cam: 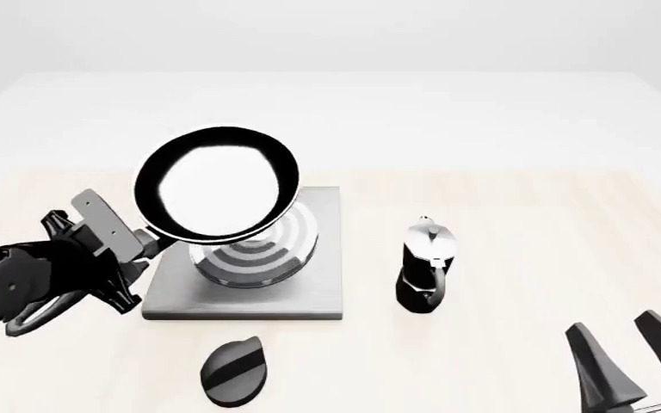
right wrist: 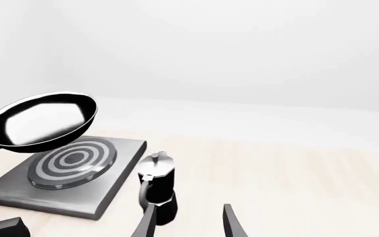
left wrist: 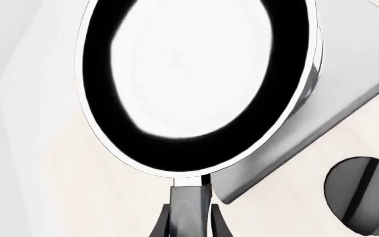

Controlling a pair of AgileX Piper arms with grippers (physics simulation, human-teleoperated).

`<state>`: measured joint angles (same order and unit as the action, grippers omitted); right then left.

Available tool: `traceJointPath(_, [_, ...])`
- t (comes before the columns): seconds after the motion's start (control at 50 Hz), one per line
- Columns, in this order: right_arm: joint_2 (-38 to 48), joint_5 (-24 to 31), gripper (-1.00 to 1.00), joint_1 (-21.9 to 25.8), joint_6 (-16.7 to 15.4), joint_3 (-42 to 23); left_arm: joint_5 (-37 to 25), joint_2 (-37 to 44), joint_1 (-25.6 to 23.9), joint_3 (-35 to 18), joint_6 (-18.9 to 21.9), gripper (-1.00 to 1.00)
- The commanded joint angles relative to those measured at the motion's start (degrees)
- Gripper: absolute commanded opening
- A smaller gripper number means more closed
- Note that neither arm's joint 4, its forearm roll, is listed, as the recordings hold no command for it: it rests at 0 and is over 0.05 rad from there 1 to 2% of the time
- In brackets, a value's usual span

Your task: Turn on the stove and put the frying pan on it.

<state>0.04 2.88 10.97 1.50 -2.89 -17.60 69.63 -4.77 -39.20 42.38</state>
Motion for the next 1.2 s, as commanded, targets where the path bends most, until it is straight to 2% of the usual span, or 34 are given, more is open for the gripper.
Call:
traceJointPath(0.02, [0.0, 0.4, 1.0, -0.5, 0.1, -0.4, 2.7, 2.2, -2.7, -0.6, 1.3, -1.0])
traceJointPath(0.7, [0.0, 0.9, 1.0, -1.3, -0.3, -0.6, 10.4, 8.2, -4.8, 3.6, -0.5, -1.0])
traceJointPath(1.2, [0.0, 1.1, 1.0, -1.1, -0.7, -0.5, 14.4, 11.1, -4.4, 5.8, -1.1, -1.0])
